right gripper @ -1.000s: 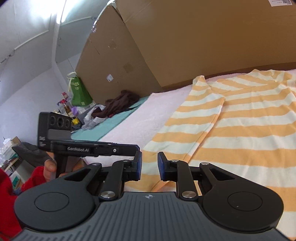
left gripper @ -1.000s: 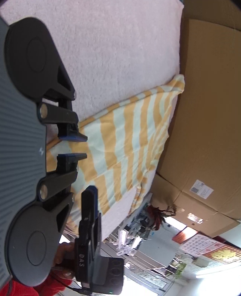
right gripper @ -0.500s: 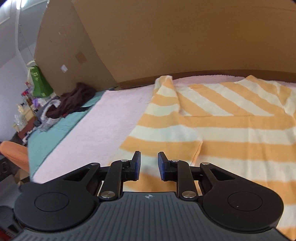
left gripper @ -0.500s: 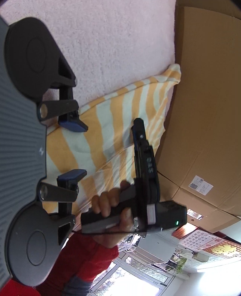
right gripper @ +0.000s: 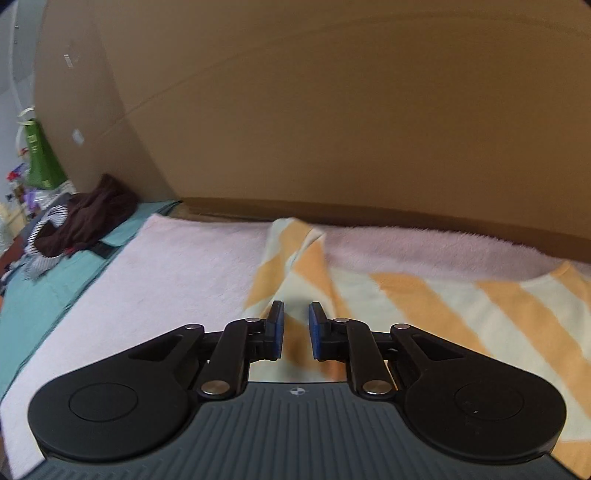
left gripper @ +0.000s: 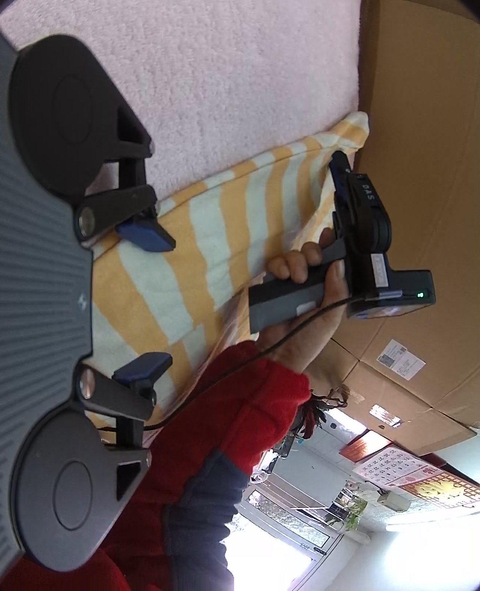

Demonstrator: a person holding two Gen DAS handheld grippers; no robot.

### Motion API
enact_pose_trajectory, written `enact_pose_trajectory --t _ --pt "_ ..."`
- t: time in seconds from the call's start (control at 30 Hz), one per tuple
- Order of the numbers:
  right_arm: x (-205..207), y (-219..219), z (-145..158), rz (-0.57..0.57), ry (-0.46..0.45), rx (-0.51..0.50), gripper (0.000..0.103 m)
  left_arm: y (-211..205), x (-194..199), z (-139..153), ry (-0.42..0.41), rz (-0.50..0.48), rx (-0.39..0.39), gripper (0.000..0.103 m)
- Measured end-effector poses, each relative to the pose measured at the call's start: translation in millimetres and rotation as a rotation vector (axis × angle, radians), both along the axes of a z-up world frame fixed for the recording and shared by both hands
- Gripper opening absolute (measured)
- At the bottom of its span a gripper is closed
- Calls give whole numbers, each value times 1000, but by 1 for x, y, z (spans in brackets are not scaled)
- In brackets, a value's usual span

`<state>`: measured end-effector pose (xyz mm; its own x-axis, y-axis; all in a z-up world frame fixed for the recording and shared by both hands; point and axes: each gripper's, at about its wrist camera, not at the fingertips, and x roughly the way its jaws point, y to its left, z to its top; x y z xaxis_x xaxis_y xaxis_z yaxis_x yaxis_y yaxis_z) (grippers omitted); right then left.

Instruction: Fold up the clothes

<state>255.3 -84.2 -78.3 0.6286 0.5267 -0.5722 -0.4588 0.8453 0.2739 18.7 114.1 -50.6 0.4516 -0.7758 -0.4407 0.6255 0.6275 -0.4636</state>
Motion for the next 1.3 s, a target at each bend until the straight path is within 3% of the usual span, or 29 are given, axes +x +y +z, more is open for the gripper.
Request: enact_pose_trajectory --t 0.17,0.27,0.33,0.43,0.5,0.57,0.67,0.7,0.77,0.83,0.93,1.0,1.03,1.17,1.3 --pt "8 -4 12 33 7 142 15 5 5 -1 18 -17 -34 71" --pt "13 11 6 67 35 95 15 2 6 1 13 -24 -25 72" --pt "21 13 0 20 18 52 0 1 4 2 3 -25 -14 72" --pt "31 -1 -1 -62 33 116 0 -1 3 2 -1 -20 -11 73" --pt "22 -10 7 -28 49 188 11 -1 3 1 -3 -25 -15 75" --pt "12 -13 12 47 77 238 11 -2 2 1 -5 -32 -17 81" --pt "11 -9 7 40 116 168 12 -10 -2 4 -29 -38 17 86" --pt "13 -16 4 14 127 169 2 -12 -3 5 -39 -37 33 85" --pt "12 -32 5 -6 164 232 14 -11 -6 5 -50 -29 41 85" --pt "1 -50 11 57 190 361 18 -9 -7 3 -52 -19 28 85" --pt "-11 -53 8 61 242 338 30 -7 -6 2 -45 -13 13 85" --pt "-18 -55 3 15 236 296 22 -7 -5 3 -40 -11 15 85" --pt "-22 -58 2 -3 234 289 24 -6 -7 4 -42 -4 12 85" --pt "-57 -93 15 57 215 461 26 0 -18 3 -57 27 -8 84" --pt "-101 -107 9 36 197 287 26 -2 -26 3 -99 53 38 72"
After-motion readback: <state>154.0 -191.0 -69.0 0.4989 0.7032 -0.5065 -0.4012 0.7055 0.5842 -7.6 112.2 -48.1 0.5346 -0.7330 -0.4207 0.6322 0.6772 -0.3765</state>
